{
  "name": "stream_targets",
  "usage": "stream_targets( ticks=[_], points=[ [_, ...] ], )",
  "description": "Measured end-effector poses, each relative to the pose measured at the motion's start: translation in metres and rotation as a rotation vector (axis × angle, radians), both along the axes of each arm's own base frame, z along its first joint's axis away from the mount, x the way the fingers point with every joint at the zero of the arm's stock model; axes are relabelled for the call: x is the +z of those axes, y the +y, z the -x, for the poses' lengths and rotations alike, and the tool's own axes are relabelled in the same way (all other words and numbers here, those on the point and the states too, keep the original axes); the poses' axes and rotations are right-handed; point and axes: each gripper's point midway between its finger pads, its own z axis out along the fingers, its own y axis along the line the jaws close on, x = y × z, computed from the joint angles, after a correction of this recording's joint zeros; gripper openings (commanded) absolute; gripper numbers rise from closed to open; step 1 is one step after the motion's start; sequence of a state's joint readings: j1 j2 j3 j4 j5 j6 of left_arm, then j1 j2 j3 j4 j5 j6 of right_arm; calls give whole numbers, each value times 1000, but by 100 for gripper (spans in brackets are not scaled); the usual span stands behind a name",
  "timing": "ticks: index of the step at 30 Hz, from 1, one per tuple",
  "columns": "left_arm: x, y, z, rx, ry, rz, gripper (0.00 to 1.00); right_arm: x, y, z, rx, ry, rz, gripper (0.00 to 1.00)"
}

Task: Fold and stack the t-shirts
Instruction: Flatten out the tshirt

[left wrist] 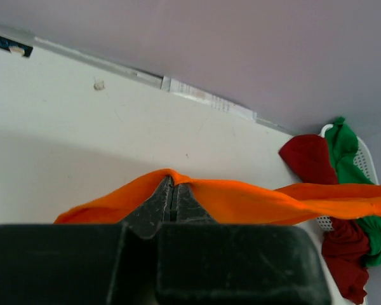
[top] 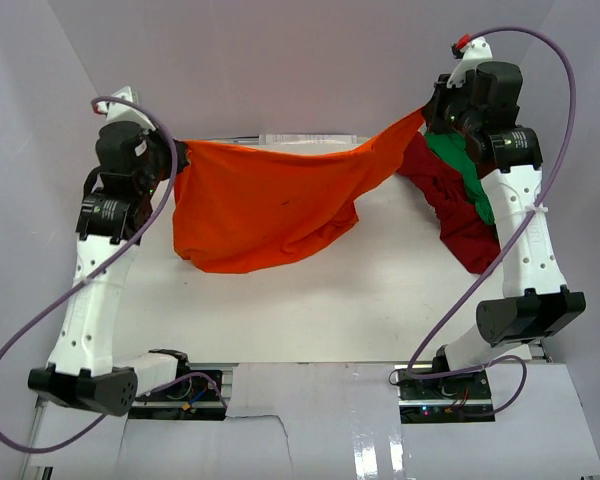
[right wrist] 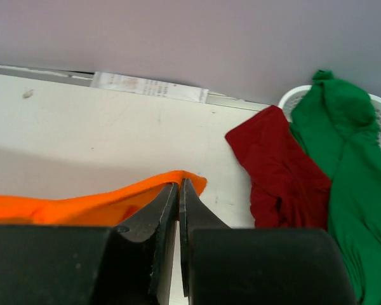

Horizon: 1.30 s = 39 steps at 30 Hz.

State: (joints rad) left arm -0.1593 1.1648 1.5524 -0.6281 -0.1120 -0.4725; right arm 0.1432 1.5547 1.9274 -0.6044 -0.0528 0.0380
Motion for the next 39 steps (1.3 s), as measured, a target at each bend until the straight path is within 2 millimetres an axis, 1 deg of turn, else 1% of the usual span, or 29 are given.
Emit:
stream_targets(
  ticks=[1,3,6,9,10,11,13,15,17,20,21,23,25,27,30,31,33,34,35,37,39],
  points=[
    [-10,-2,-10,1,28,-1,0,1,4,0,17,-1,-10,8],
    [-28,-4,-23,1,81,-5,0,3,8,1,37,-3,-19,8],
    [-40,-6,-32,2,118,-8,0,4,8,2,40,-6,-19,8],
    [-37,-6,-33,2,113,-8,0,11,6,8,28,-24,-11,8],
    [-31,-6,-31,2,98,-6,0,16,5,13,21,-39,-4,8],
    [-25,-5,-30,2,82,-7,0,23,3,20,13,-57,0,8],
    [-13,-3,-25,4,45,-10,0,44,-1,40,0,-112,13,8],
    [4,-1,-16,2,-4,-12,0,74,-5,70,-4,-201,19,8],
    [25,1,-2,0,-71,-11,0,105,-10,108,7,-298,14,8],
    [67,6,32,-8,-209,1,0,154,-19,177,26,-476,-2,8],
    [81,7,45,-12,-257,7,0,166,-21,195,38,-524,-7,8],
    [107,9,74,-26,-351,19,0,192,-23,241,72,-644,-16,8],
    [129,10,102,-42,-450,32,0,207,-25,282,106,-747,-23,8],
    [138,12,130,-53,-527,40,0,212,-26,314,133,-815,-25,8],
    [145,15,166,-72,-612,45,0,216,-26,348,169,-879,-26,8],
    [149,16,176,-75,-645,47,0,216,-26,354,178,-891,-26,8],
    [149,17,190,-77,-690,50,0,213,-23,360,198,-904,-25,8],
    [151,18,196,-77,-720,54,0,210,-22,360,205,-908,-25,8],
    [148,19,198,-76,-725,54,0,205,-21,357,209,-898,-24,8],
    [144,19,195,-73,-731,55,0,196,-18,343,209,-868,-23,8],
    [140,16,176,-69,-703,53,0,189,-15,318,205,-816,-20,8]
  ],
)
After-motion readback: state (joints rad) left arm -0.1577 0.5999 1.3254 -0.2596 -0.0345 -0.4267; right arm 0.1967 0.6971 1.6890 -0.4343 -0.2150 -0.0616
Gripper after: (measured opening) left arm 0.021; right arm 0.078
